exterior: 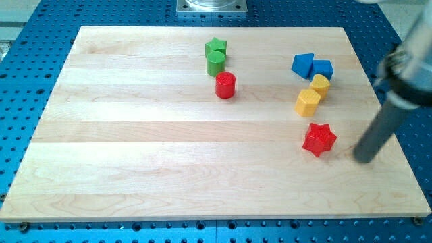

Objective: Move the red star into the red circle

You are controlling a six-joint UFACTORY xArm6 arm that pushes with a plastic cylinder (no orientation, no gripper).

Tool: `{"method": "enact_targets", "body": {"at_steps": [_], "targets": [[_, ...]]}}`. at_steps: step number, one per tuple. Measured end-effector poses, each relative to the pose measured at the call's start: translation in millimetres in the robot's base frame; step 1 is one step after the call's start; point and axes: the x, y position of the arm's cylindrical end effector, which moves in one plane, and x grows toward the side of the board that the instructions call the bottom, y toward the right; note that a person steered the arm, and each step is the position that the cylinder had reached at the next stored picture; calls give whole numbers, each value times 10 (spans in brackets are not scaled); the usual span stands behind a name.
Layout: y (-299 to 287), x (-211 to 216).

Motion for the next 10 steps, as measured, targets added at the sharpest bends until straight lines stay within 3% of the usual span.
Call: {"method": "enact_targets", "body": {"at_steps": [1,2,3,6,9,10], "targets": [[-804,-47],[-828,-3],[-395,138],[-136,-438],[-1969,-1242],[-2108,-932]]}}
